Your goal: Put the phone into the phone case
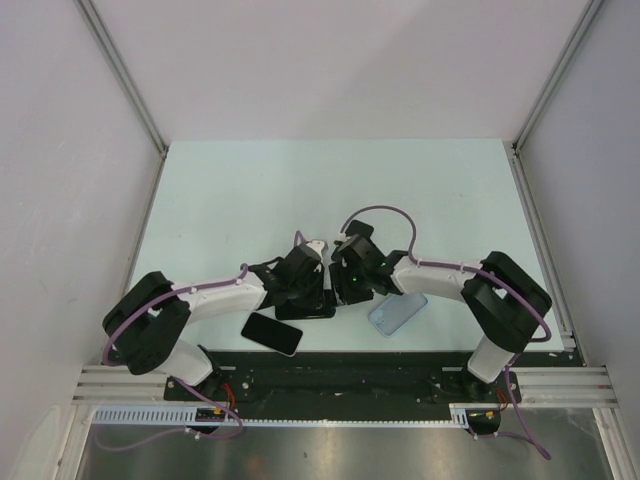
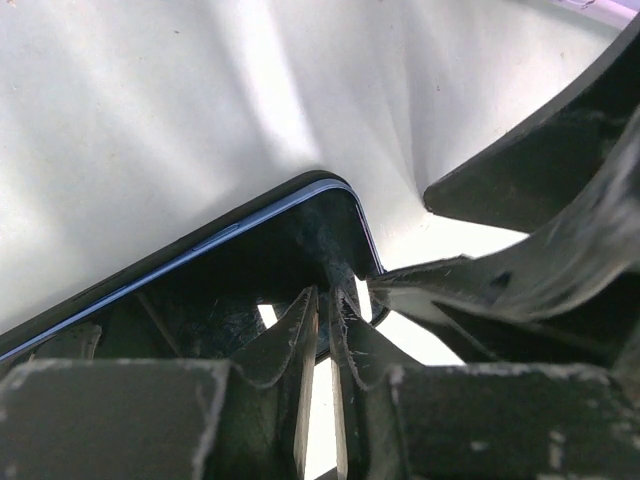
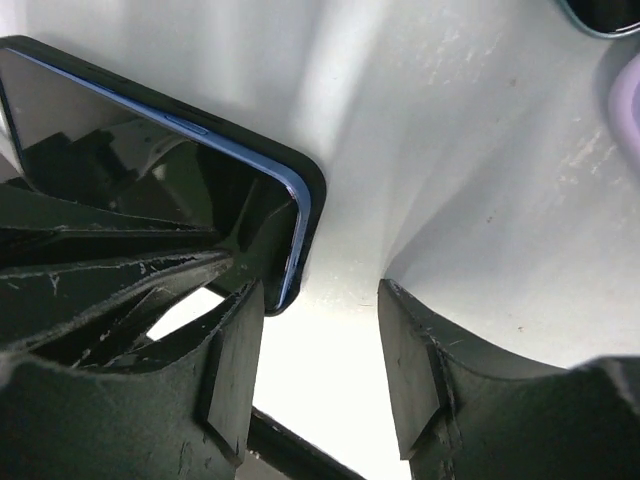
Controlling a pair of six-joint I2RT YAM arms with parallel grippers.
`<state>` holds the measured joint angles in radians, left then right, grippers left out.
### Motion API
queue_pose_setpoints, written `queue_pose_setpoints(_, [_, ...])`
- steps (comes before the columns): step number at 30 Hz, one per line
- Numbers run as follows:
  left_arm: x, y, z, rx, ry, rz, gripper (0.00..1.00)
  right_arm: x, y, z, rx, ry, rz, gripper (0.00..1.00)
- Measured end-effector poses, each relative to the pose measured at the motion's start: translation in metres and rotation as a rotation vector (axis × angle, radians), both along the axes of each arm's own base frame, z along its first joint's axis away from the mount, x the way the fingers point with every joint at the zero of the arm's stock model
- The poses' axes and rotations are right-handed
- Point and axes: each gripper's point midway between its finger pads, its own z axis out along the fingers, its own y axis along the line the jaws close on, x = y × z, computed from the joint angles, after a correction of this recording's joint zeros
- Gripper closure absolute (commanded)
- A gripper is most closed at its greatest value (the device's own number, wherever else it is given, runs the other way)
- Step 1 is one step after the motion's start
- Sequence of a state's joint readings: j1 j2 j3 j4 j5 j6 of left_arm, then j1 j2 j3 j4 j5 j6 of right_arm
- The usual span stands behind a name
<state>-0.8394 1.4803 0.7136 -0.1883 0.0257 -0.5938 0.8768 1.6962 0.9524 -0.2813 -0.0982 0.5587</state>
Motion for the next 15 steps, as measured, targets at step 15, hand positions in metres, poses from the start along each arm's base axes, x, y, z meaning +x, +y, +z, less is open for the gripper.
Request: queue_pose_setpoints(15, [0.001,0.000,-0.001,0.007,-0.004,-0.002,0.84,0.032,0.010,0.004,0.389,0.118,0.026,0.57])
